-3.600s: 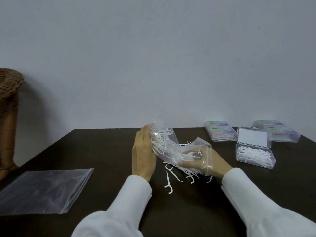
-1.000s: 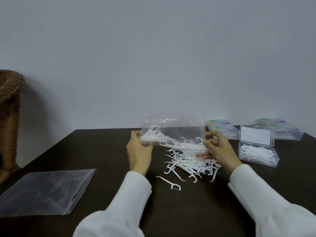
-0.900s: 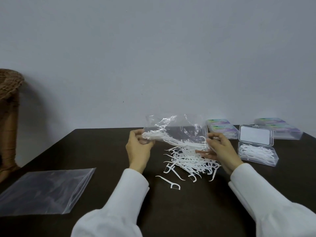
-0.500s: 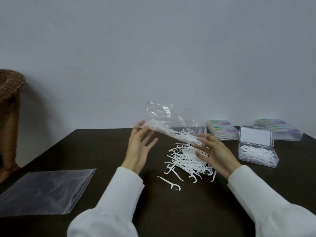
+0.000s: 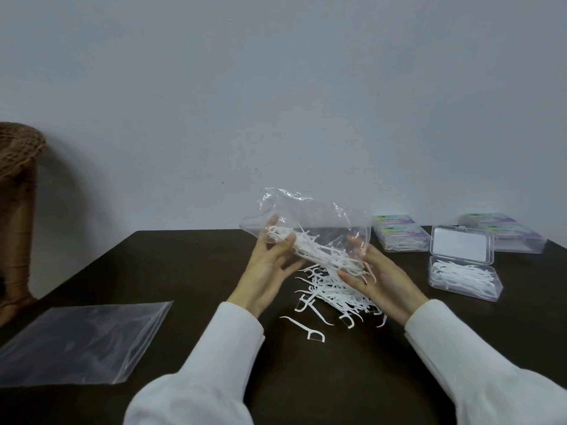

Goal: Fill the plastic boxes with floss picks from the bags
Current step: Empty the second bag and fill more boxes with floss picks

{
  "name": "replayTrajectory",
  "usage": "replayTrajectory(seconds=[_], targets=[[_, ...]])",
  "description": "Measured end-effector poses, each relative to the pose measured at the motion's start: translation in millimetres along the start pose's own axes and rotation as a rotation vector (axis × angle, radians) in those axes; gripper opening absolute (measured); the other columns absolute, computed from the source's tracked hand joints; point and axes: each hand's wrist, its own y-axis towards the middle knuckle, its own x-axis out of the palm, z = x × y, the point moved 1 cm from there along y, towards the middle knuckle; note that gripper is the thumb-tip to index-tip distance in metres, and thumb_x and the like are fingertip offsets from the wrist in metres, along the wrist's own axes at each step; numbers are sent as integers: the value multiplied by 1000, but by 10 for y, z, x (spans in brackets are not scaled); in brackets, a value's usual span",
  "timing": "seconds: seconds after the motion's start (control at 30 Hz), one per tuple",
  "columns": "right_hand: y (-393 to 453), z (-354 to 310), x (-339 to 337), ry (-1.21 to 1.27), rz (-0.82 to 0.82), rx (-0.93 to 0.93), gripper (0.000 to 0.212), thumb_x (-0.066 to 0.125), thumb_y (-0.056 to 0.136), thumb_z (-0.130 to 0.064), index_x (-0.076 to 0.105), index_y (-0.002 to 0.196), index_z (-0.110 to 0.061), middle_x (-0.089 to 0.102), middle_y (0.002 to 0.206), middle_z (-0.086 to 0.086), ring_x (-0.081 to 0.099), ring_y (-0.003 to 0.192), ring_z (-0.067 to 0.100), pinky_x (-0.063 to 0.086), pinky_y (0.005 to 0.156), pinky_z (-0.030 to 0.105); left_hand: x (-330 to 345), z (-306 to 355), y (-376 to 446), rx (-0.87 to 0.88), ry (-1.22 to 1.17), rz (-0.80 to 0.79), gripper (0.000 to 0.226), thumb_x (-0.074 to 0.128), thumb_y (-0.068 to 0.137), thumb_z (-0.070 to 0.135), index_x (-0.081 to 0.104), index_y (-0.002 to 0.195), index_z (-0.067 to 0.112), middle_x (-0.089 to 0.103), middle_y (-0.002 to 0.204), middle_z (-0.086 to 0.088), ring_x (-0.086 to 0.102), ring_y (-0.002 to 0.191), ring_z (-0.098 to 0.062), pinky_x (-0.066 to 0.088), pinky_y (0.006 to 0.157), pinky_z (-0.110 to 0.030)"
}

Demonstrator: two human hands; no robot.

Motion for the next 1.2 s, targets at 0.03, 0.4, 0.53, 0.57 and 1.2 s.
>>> replayTrajectory(seconds=[0.03, 0.4, 0.53, 0.57, 1.2], targets=[[6, 4, 6, -35, -24, 20, 28, 46, 94, -6, 59, 118, -13, 65, 103, 1, 67, 88, 15, 58, 76, 30, 3, -22, 5, -6, -4, -7, 62, 58, 81, 5, 41, 137, 28, 57, 125, -13, 60, 109, -26, 57, 79, -37], [-13, 107, 62, -375, -163, 109, 29, 59, 85, 1, 57, 113, -4, 71, 96, 11, 71, 71, 21, 56, 58, 19, -22, -49, 55, 75, 104, 33, 35, 52, 91, 6, 52, 126, 9, 68, 107, -7, 65, 96, -17, 57, 71, -25], [-15, 105, 35, -531, -160, 51, 20, 58, 88, -8, 60, 108, -4, 70, 94, 9, 69, 62, 16, 51, 52, 17, -48, -44, 73, 99, 91, 83, 26, 51, 92, 3, 58, 115, 12, 70, 100, -2, 65, 91, -15, 58, 75, -27], [-15, 98, 26, -535, -159, 43, 17, 59, 88, -10, 62, 104, -5, 70, 95, 8, 69, 63, 17, 51, 52, 17, -64, -33, 78, 103, 80, 98, 25, 50, 93, 3, 58, 114, 13, 70, 101, -1, 65, 92, -14, 57, 78, -28], [149, -120, -327, -847, 39, -52, 33, 68, 82, -7, 57, 111, 4, 68, 86, 13, 65, 53, 12, 50, 48, 18, -332, 50, 147, 70, -121, 312, 20, 44, 97, 4, 57, 101, 18, 67, 102, 3, 61, 101, -8, 44, 91, -31]])
